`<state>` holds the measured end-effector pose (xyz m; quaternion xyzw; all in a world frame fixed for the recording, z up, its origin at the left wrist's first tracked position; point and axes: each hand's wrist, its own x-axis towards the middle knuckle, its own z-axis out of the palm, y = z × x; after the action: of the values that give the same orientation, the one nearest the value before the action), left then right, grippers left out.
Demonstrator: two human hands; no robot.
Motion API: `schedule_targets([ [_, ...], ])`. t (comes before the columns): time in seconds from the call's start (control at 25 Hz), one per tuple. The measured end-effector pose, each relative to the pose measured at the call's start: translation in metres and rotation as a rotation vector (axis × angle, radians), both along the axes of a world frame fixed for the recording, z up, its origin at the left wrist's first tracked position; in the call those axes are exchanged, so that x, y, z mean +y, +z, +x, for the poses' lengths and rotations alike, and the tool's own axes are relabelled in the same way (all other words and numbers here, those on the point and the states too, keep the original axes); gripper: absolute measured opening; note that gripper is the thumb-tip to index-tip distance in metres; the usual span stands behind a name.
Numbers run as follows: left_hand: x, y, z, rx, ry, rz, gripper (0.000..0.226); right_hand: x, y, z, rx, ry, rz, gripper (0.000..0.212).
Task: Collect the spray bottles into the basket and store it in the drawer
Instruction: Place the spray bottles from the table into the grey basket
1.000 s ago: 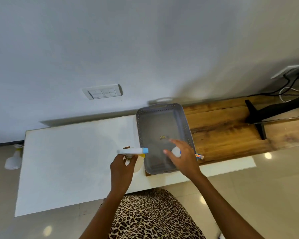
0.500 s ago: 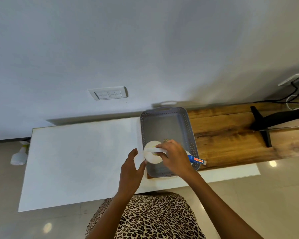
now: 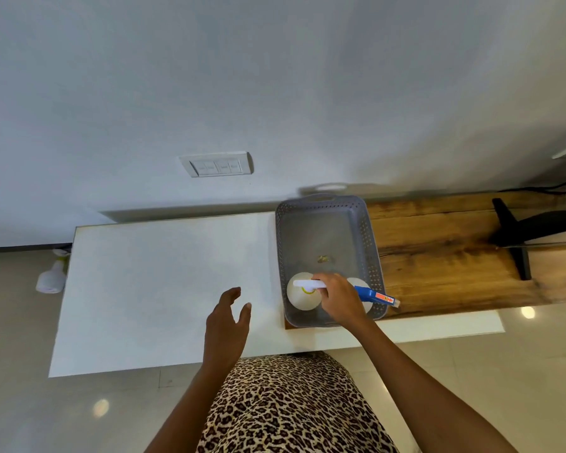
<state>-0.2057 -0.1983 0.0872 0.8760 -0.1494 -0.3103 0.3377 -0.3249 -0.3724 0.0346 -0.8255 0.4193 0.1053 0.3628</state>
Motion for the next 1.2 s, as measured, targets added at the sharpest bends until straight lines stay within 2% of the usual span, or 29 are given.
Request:
schedule_targets([
  [0.16, 0.0, 0.0, 0.002, -0.019, 0.002, 0.007, 0.036, -0.003, -0.004, 0.002, 0.035, 0.086, -0.015, 0.032],
  [0.28, 0.0, 0.003, 0.0, -0.045, -0.023, -0.003, 0.036, -0.002, -0.002, -0.003, 0.081, 0.117, -0.018, 0.038],
  [0.48, 0.0, 0.011, -0.004, -0.073, -0.115, -0.038, 0.034, 0.012, 0.019, -0.017, -0.054, 0.078, -0.124, 0.048],
  [0.6, 0.005, 0.02, -0.016, -0.068, -0.212, -0.094, 0.032, 0.032, 0.038, -0.043, -0.206, -0.048, -0.26, 0.04],
  [0.76, 0.013, 0.03, -0.041, -0.069, -0.37, -0.147, 0.029, 0.074, 0.061, -0.091, -0.283, -0.294, -0.357, 0.032],
  [0.96, 0.019, 0.038, -0.098, -0.054, -0.587, -0.191, 0.025, 0.138, 0.076, -0.177, -0.242, -0.572, -0.354, 0.031],
  [1.2, -0.017, 0.04, -0.198, -0.063, -0.901, -0.2, 0.023, 0.184, 0.076, -0.308, -0.14, -0.916, -0.224, 0.033],
])
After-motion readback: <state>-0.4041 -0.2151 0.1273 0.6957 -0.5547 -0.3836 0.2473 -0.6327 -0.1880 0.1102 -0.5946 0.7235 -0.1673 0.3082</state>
